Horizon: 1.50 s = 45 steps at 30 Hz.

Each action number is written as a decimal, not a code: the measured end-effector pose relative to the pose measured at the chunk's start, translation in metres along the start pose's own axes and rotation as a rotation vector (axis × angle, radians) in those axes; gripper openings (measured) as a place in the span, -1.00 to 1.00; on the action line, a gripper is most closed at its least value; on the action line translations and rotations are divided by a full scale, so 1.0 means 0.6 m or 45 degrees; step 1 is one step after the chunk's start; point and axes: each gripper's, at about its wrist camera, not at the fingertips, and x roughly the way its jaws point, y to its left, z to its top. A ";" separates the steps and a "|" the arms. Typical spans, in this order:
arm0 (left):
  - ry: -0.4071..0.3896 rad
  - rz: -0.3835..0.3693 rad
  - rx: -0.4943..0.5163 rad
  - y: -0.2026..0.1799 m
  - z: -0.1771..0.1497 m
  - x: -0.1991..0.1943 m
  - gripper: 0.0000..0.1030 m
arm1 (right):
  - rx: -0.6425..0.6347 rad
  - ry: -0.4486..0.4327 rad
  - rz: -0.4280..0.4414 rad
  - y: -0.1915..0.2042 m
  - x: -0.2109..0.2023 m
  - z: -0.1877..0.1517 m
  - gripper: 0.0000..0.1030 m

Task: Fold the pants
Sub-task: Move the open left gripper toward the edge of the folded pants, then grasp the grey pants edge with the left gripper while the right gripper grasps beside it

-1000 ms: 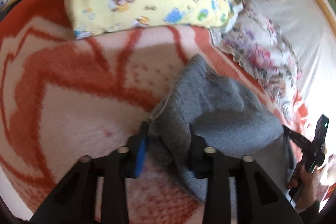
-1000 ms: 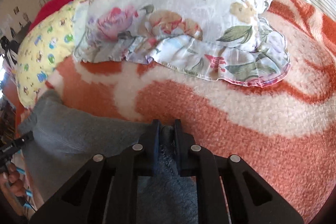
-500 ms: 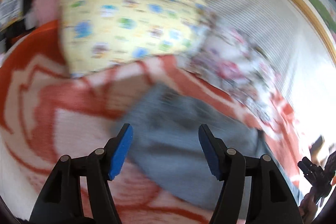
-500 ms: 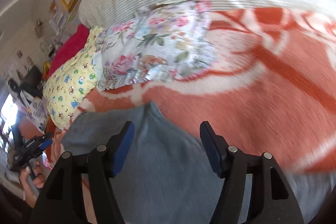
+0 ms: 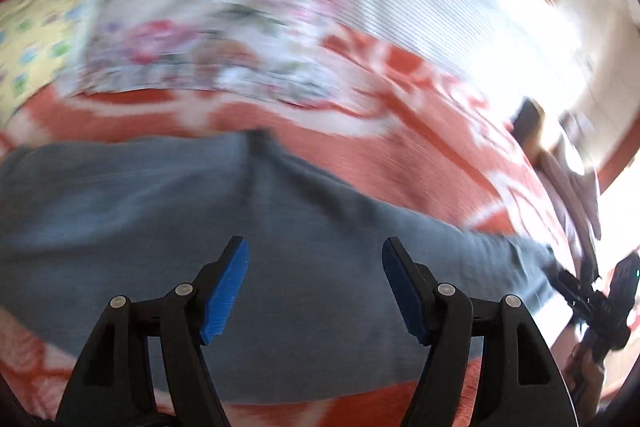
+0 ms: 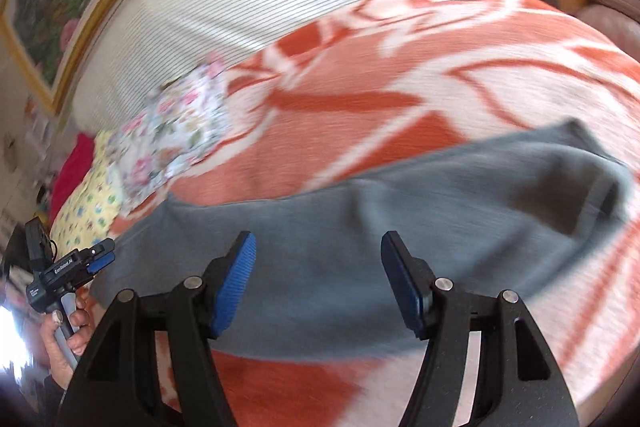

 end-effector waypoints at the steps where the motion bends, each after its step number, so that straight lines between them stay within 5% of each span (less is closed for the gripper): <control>1: 0.019 -0.019 0.041 -0.024 0.001 0.010 0.36 | 0.020 -0.008 -0.013 -0.015 -0.010 -0.002 0.28; 13: 0.232 -0.173 0.519 -0.293 0.004 0.116 0.45 | 0.314 -0.097 -0.111 -0.183 -0.081 -0.027 0.29; 26: 0.569 -0.337 0.920 -0.556 -0.005 0.306 0.48 | 0.532 -0.168 0.027 -0.268 -0.063 -0.022 0.50; 36: 0.759 -0.410 1.075 -0.700 -0.040 0.431 0.49 | 0.710 -0.232 0.192 -0.319 -0.054 -0.008 0.50; 40: 0.751 -0.381 1.150 -0.734 -0.063 0.459 0.69 | 0.683 -0.235 0.169 -0.321 -0.047 -0.002 0.50; 43: 0.733 -0.386 1.171 -0.740 -0.069 0.459 0.68 | 0.581 -0.241 0.087 -0.305 -0.041 0.003 0.43; 45: 0.714 -0.425 1.175 -0.736 -0.071 0.454 0.54 | 0.551 -0.245 0.065 -0.306 -0.037 0.002 -0.11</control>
